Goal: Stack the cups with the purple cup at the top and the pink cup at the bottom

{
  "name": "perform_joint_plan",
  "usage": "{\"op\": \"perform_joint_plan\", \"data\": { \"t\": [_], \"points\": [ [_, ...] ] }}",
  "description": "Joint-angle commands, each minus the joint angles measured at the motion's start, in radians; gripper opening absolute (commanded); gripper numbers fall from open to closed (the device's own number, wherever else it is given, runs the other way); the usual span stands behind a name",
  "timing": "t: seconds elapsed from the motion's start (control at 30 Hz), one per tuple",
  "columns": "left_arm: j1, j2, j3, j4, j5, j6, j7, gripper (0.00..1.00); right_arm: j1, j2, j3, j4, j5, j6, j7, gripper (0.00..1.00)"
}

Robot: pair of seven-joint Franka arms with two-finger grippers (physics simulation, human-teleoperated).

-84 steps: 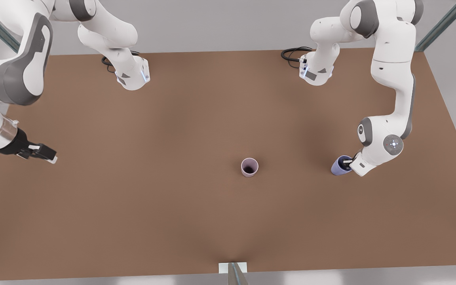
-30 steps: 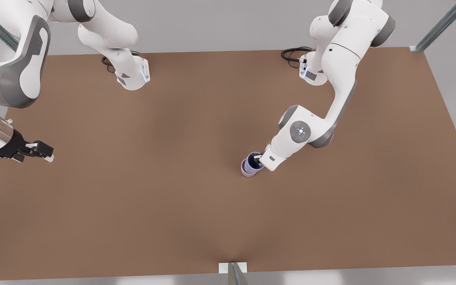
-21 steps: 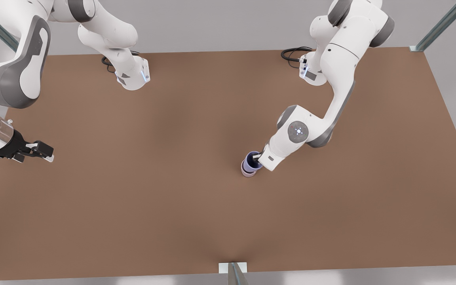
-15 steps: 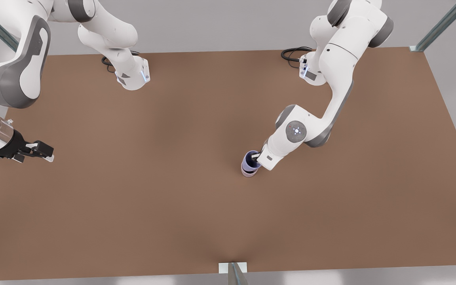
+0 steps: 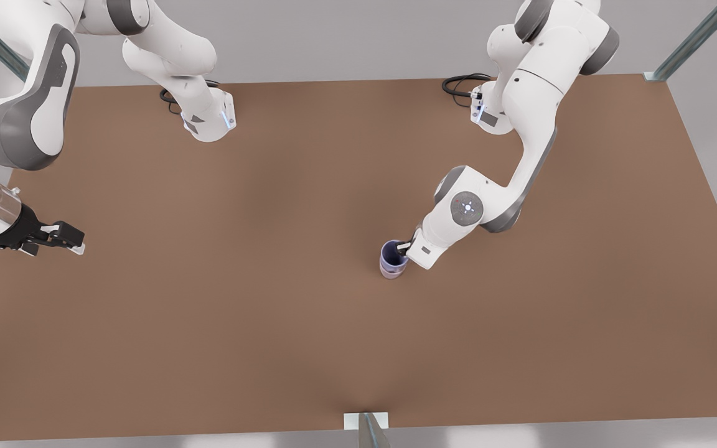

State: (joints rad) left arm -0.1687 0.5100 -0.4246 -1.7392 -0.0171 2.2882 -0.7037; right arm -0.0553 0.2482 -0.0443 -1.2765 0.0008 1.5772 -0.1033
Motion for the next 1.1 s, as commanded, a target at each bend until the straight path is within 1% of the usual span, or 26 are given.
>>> {"op": "perform_joint_plan", "data": {
  "t": [0.0,0.13,0.17,0.2,0.23,0.37,0.4,0.43,0.5,0.53,0.6,0.67,0.7,0.83,1.07],
  "points": [
    [0.0,-0.001,0.0,0.001,0.0,0.0,-0.014,0.35,0.0,-0.001,0.0,0.0,0.001,0.0,-0.001,1.0],
    [0.0,-0.001,0.0,0.001,0.0,0.0,-0.014,0.35,0.0,-0.001,0.0,0.0,0.004,0.0,-0.001,1.0],
    [0.0,-0.002,0.0,0.001,0.0,-0.001,-0.014,0.37,0.0,-0.001,0.0,0.0,0.005,0.0,-0.001,1.0],
    [-0.002,-0.002,0.0,0.001,0.0,-0.001,-0.014,0.66,0.0,-0.001,0.0,0.0,0.004,0.0,-0.003,1.0],
    [-0.002,-0.004,0.0,0.001,0.0,-0.001,-0.016,1.0,0.0,-0.001,0.0,0.0,0.004,0.0,-0.001,1.0],
    [0.0,-0.019,0.0,0.007,0.0,-0.027,-0.017,1.0,0.0,-0.001,0.0,0.0,0.004,0.0,-0.003,1.0],
    [0.002,-0.059,0.018,0.035,0.005,-0.113,-0.014,1.0,0.0,-0.001,0.0,0.0,0.005,0.0,-0.001,1.0],
    [0.003,-0.079,0.027,0.079,0.061,-0.229,0.03,1.0,0.0,-0.001,0.0,0.0,0.005,0.0,-0.003,1.0],
    [0.008,-0.116,0.105,0.165,0.086,-0.43,0.2,1.0,0.0,0.0,0.0,0.0,0.004,0.0,-0.003,1.0],
    [0.006,-0.143,0.145,0.17,0.086,-0.466,0.289,1.0,0.0,-0.001,0.0,0.0,0.005,0.0,-0.001,1.0],
    [0.006,-0.228,0.263,0.182,0.086,-0.524,0.466,1.0,0.0,0.0,0.0,0.0,0.005,0.0,-0.003,1.0],
    [0.009,-0.228,0.333,0.294,0.086,-0.628,0.621,1.0,0.0,0.0,0.0,0.0,0.005,0.0,-0.001,1.0],
    [0.017,-0.242,0.356,0.329,0.086,-0.63,0.714,1.0,0.0,0.0,0.0,0.0,0.004,0.0,-0.003,1.0],
    [0.1,-0.294,0.345,0.325,0.083,-0.619,0.84,1.0,0.0,0.0,0.0,0.0,0.004,0.0,-0.001,1.0],
    [0.109,-0.294,0.328,0.32,0.077,-0.627,0.875,1.0,0.0,-0.003,-0.008,0.002,0.004,-0.002,-0.001,1.0]
  ]
}}
